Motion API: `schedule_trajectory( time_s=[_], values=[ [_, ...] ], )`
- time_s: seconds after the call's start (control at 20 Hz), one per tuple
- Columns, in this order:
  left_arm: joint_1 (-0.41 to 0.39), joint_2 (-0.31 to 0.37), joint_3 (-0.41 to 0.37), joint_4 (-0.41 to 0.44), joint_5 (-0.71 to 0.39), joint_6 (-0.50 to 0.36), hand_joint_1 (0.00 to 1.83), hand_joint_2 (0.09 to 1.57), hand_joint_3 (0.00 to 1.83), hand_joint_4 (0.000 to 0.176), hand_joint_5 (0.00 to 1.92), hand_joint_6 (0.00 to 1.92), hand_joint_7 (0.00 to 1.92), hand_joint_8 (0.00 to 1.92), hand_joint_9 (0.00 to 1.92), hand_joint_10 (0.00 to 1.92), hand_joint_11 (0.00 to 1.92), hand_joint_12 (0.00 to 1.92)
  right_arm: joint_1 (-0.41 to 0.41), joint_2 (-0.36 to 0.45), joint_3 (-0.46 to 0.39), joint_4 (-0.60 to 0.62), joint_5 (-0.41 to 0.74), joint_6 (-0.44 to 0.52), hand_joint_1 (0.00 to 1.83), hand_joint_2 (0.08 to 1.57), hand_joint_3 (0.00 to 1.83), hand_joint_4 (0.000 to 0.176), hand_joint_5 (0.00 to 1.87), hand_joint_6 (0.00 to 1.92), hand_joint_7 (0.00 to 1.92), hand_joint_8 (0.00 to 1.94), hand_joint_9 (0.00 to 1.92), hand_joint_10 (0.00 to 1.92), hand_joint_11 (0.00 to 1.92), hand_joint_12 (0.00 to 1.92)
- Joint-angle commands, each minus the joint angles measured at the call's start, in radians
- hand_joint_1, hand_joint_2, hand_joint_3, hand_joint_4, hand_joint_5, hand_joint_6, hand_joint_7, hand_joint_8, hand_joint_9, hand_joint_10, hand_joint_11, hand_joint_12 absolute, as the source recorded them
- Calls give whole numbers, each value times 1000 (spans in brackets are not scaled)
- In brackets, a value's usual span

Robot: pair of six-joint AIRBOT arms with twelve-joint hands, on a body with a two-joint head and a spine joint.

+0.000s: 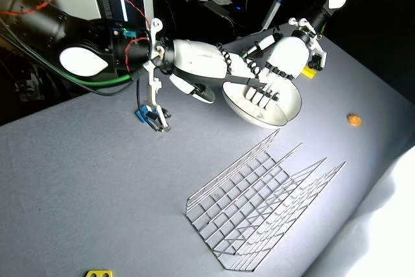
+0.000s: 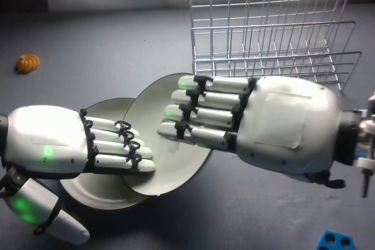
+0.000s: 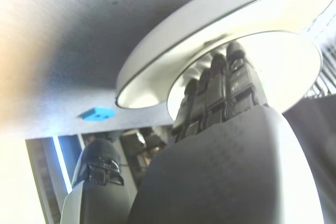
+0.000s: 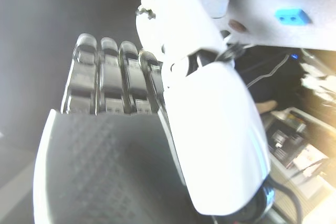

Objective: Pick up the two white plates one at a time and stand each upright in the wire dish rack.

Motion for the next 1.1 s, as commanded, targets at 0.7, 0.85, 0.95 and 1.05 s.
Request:
schedule_trajectory(
  time_s=[0.7,0.85,0.95,1.05],
  values=[
    [10,-22,17,-15,-25,-16,0,1118,0,0,81,5,60,4,63,3,0,226,27,-188,169,94,86,-71,1448,1191,2,0,66,25,0,0,0,0,0,0],
    [10,-22,17,-15,-25,-16,0,1117,0,0,46,2,23,3,25,1,0,128,33,-210,186,95,98,-71,1447,1215,0,0,224,8,131,19,113,10,0,129],
    [10,-22,18,-15,-25,-16,0,1117,0,0,59,0,35,1,37,1,0,176,38,-221,195,102,100,-71,1268,1235,0,0,393,42,334,37,282,63,0,872],
    [10,-23,19,-16,-25,-18,0,1113,0,0,69,1,53,2,61,4,0,242,42,-231,205,114,102,-71,1244,1192,0,0,617,104,603,69,502,191,6,1455]
  ],
)
